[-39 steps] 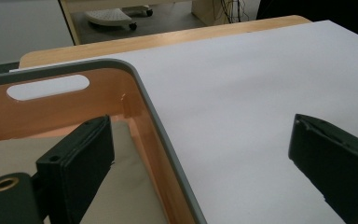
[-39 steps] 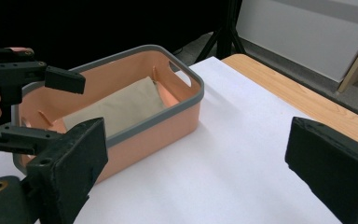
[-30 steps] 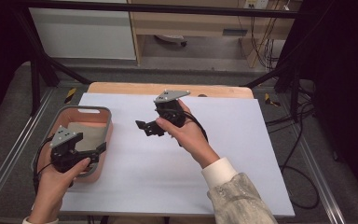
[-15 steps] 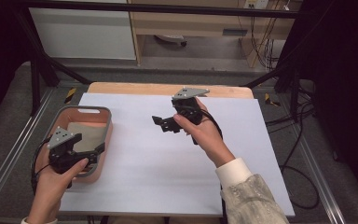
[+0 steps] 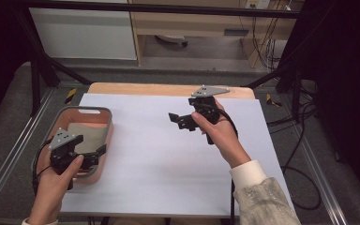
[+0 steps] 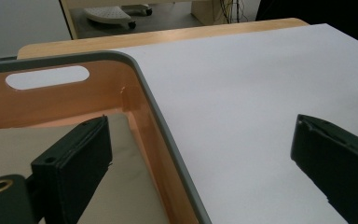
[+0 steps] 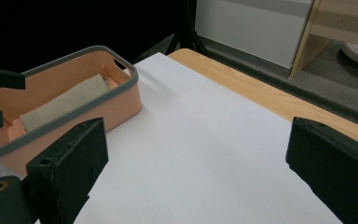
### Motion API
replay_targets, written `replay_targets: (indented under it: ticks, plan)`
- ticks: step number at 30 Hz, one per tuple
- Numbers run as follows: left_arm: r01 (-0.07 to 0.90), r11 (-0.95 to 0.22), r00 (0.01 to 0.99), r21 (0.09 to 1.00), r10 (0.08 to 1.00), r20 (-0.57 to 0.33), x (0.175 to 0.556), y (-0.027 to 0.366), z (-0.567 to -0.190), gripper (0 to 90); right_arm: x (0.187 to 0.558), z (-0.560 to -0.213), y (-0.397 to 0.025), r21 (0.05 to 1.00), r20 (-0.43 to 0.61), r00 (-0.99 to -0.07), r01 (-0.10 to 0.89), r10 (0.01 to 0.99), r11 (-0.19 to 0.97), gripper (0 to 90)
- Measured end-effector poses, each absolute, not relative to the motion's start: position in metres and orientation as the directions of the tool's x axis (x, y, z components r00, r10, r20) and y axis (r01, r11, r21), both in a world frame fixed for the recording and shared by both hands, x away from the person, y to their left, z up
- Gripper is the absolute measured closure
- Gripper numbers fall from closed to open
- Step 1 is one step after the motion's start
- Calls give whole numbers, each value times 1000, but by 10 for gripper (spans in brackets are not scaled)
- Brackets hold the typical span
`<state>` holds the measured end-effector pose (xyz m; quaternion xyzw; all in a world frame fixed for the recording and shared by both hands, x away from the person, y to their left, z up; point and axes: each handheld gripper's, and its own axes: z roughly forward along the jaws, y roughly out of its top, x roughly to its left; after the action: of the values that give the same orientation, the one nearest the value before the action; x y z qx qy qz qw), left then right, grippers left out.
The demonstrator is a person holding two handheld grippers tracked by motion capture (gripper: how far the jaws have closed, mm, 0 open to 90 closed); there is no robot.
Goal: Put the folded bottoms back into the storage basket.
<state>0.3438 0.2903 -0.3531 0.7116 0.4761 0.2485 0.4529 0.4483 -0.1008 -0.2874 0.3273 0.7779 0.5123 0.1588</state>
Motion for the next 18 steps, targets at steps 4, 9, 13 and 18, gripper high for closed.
replay_targets:
  ticks: [4, 9, 13, 18]
  plan:
    - [459, -135, 419, 878, 905, -80, 345, 290, -355, 54, 446, -288, -112, 903, 91, -723, 350, 685, 250, 60]
    - [460, -140, 422, 877, 903, -77, 344, 288, -356, 54, 442, -289, -127, 907, 90, -705, 350, 703, 235, 62]
    - [461, -149, 428, 875, 901, -72, 342, 288, -357, 54, 438, -289, -139, 909, 97, -691, 355, 717, 219, 62]
    - [462, -158, 437, 873, 897, -70, 341, 286, -358, 54, 435, -290, -152, 913, 104, -675, 356, 730, 200, 60]
